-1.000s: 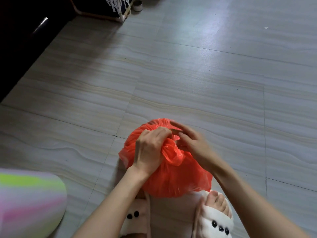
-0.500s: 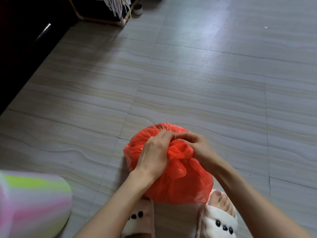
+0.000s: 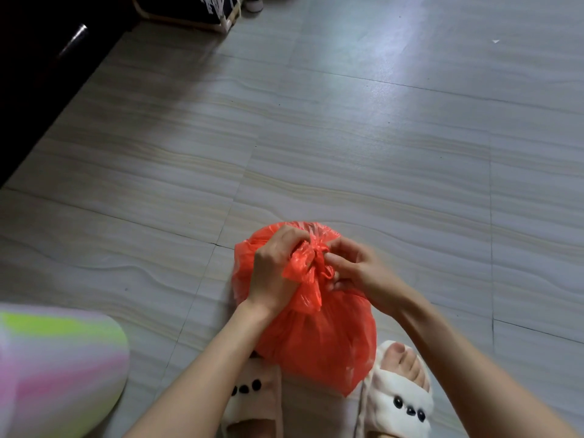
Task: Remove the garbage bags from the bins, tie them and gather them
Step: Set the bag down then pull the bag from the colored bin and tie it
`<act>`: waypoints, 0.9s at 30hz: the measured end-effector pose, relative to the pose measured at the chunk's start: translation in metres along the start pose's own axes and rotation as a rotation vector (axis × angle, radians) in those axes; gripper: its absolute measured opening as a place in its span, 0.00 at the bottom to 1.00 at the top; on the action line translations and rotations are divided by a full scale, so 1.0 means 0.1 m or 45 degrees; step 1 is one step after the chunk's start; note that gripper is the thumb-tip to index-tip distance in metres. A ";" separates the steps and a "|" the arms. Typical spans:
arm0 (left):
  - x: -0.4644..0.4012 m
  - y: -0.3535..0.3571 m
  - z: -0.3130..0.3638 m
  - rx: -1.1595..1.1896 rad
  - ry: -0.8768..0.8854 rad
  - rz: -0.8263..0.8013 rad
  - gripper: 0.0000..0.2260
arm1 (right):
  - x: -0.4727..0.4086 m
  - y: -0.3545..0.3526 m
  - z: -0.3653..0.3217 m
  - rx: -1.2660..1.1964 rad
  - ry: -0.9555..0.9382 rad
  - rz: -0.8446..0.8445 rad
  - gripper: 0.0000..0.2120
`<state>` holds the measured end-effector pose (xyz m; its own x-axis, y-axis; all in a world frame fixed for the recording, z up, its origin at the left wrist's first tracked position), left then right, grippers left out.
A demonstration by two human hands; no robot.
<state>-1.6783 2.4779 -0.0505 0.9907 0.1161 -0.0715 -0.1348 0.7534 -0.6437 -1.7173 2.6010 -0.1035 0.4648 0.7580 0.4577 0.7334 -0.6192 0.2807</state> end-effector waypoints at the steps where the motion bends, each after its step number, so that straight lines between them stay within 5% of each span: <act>1: 0.00 -0.01 -0.01 0.060 0.022 -0.037 0.05 | 0.00 0.01 0.00 0.033 -0.016 0.031 0.07; 6: 0.07 -0.01 -0.04 0.269 0.060 -0.158 0.05 | 0.05 -0.02 0.04 0.154 -0.133 0.241 0.12; 12: 0.23 -0.04 -0.29 0.295 -0.493 -0.029 0.02 | 0.19 -0.17 0.09 0.201 -0.115 0.577 0.13; 15: 0.35 -0.11 -0.41 0.345 -0.733 0.072 0.09 | 0.30 -0.22 0.09 0.375 -0.064 0.745 0.13; 20: 0.47 -0.16 -0.54 0.468 -0.929 0.142 0.12 | 0.34 -0.17 0.01 0.694 -0.013 0.772 0.03; 27: 0.57 -0.18 -0.63 0.669 -1.013 0.157 0.05 | 0.38 -0.19 -0.02 0.803 0.011 0.777 0.04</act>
<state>-1.6180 2.4297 -0.0910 0.6908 0.4731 0.5468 -0.4205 0.8780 -0.2284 -1.7146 2.6408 -0.0898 0.8636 0.3282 0.3827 0.4965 -0.6855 -0.5326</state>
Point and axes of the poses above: each hand's wrist, its own x-axis away from the middle knuckle, its own y-axis out of the palm, z = x × y, the point moved 6 cm from there along -x, towards the middle knuckle, and after that the axes turned 14 degrees about -z, right-handed, at the moved point
